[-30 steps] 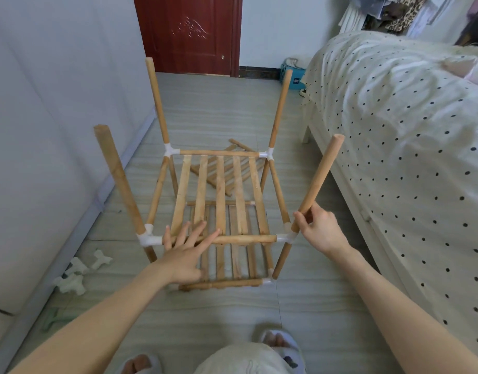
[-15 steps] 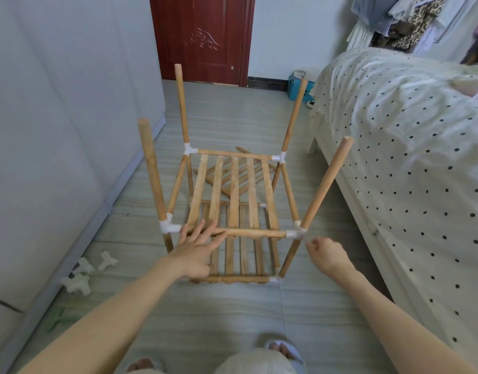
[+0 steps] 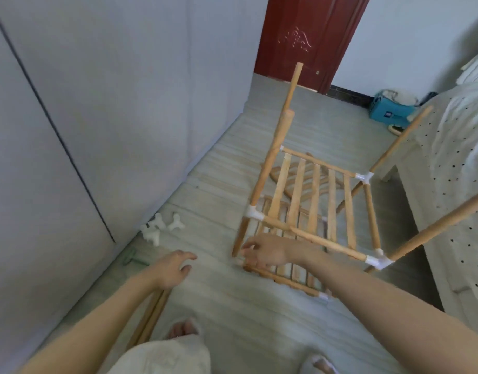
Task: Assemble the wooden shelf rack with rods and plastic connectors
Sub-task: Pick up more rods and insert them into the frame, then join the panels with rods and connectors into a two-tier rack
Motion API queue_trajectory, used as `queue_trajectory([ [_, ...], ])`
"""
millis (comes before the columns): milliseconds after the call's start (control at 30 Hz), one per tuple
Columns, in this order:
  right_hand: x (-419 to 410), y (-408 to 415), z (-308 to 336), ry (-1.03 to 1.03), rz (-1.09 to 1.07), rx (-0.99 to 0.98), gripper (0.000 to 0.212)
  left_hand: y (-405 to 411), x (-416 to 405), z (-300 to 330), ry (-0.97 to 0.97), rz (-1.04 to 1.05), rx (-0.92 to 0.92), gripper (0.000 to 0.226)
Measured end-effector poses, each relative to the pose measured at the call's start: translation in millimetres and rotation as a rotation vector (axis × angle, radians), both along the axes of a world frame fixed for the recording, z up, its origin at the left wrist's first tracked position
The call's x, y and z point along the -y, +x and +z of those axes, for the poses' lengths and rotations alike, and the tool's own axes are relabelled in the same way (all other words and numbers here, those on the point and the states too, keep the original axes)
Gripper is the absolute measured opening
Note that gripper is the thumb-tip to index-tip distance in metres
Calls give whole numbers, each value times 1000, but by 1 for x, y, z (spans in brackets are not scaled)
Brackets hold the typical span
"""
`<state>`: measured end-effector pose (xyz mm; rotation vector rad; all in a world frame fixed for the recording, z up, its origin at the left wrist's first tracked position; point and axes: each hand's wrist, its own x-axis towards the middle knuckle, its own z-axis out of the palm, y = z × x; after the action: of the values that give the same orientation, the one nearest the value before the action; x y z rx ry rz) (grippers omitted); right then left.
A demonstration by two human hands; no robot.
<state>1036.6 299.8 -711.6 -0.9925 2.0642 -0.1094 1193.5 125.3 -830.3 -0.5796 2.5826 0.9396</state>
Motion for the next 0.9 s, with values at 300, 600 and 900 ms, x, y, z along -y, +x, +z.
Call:
queue_trajectory([
  [300,110,7,-174,75,100,15,51,5,84,-98,-207,225,118,60],
  [600,118,1,-270,110,247,-93,54,-31,142,-159,-508,138,194,73],
  [900,105,1,-248,187,40,108,56,-31,123,-156,-594,89,23,41],
])
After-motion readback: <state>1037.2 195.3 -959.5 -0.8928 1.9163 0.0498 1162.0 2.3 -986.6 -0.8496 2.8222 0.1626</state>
